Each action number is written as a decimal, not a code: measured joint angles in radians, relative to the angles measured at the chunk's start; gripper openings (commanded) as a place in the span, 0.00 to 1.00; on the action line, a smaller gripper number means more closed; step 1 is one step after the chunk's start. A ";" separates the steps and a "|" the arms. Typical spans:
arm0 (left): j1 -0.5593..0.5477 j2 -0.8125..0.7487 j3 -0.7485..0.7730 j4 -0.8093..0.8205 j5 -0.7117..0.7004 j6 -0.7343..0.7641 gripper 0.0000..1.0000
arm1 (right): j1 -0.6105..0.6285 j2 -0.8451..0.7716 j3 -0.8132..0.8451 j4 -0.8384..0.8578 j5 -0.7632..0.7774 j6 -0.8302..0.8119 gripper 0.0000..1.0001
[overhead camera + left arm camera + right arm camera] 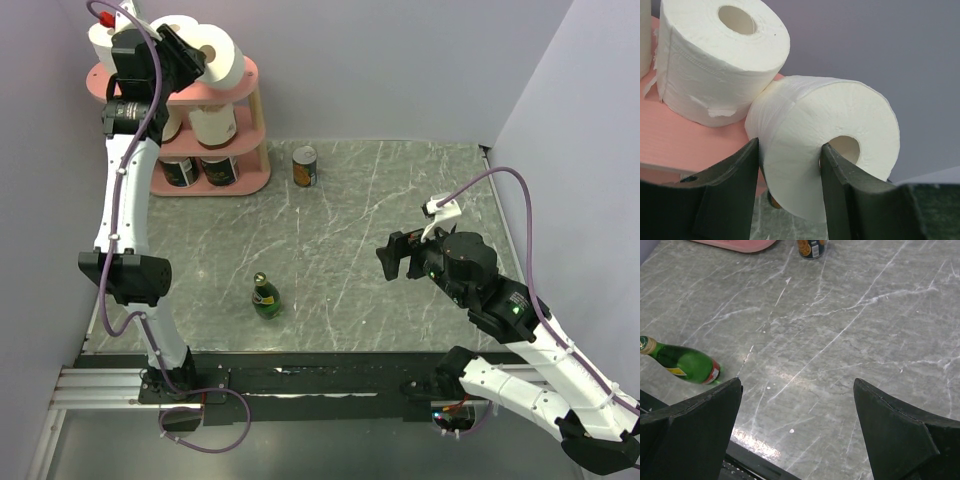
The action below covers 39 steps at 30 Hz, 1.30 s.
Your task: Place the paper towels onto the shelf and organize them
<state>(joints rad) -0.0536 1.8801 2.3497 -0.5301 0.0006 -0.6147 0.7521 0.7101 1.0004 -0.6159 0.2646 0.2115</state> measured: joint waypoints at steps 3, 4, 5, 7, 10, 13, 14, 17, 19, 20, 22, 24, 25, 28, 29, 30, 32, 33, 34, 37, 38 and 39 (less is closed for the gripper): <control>0.000 0.010 0.004 0.005 0.002 0.000 0.44 | 0.000 0.000 0.000 0.000 0.005 0.000 1.00; 0.000 0.012 0.004 0.006 0.003 0.000 0.45 | 0.000 0.000 0.000 0.000 0.006 0.000 1.00; 0.000 0.012 0.004 0.008 0.003 0.000 0.46 | 0.000 0.000 0.000 0.000 0.007 -0.001 1.00; 0.000 0.013 0.004 0.010 0.003 0.000 0.47 | 0.000 0.000 0.000 0.000 0.009 -0.002 1.00; 0.000 0.014 0.004 0.010 0.003 0.000 0.52 | 0.000 0.000 0.000 0.000 0.009 -0.004 1.00; 0.000 0.014 0.004 0.010 0.003 0.000 0.53 | 0.000 0.001 0.000 0.000 0.010 -0.005 1.00; 0.000 0.014 0.004 0.010 0.003 0.001 0.53 | 0.000 0.001 0.000 0.000 0.010 -0.006 1.00; 0.000 0.014 0.004 0.011 0.002 0.002 0.56 | 0.000 0.001 0.000 0.000 0.013 -0.008 1.00; 0.000 0.014 0.004 0.011 0.002 0.002 0.59 | 0.000 0.001 0.000 0.000 0.013 -0.008 0.99; 0.000 0.014 0.004 0.012 0.002 0.004 0.59 | 0.000 0.001 0.000 0.000 0.013 -0.008 1.00; 0.000 0.014 0.004 0.021 0.002 0.005 0.60 | 0.000 0.001 0.000 0.000 0.013 -0.009 1.00; 0.000 0.014 0.004 0.039 0.002 0.005 0.62 | 0.000 0.001 0.000 0.000 0.014 -0.011 1.00; 0.000 0.014 0.004 0.050 0.002 0.005 0.63 | 0.000 0.000 0.000 0.000 0.015 -0.011 1.00; 0.000 0.014 0.004 0.076 -0.001 0.005 0.64 | 0.000 0.000 0.000 0.000 0.016 -0.011 1.00; 0.000 0.014 0.004 0.080 -0.004 0.006 0.64 | 0.000 0.000 0.000 0.000 0.016 -0.011 1.00; 0.000 0.014 0.004 0.081 -0.007 0.008 0.64 | 0.000 0.000 0.000 0.000 0.016 -0.011 1.00; 0.000 0.014 0.004 0.086 -0.014 0.012 0.65 | 0.000 0.000 0.000 0.000 0.016 -0.011 1.00; 0.000 0.014 0.004 0.088 -0.017 0.013 0.65 | 0.000 -0.001 0.000 0.000 0.016 -0.011 1.00; 0.000 0.014 0.004 0.091 -0.020 0.017 0.65 | 0.000 -0.002 0.000 0.000 0.016 -0.011 1.00; 0.000 0.012 0.003 0.095 -0.024 0.026 0.64 | 0.000 -0.003 0.000 0.000 0.017 -0.011 1.00; 0.000 0.006 -0.008 0.101 -0.024 0.029 0.62 | 0.000 -0.004 0.000 -0.001 0.017 -0.011 0.99; 0.000 -0.006 -0.027 0.100 -0.024 0.032 0.60 | 0.000 -0.005 0.000 -0.001 0.017 -0.011 1.00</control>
<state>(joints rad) -0.0536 1.8744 2.3226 -0.4297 -0.0238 -0.5827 0.7521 0.7048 1.0004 -0.6170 0.2817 0.2008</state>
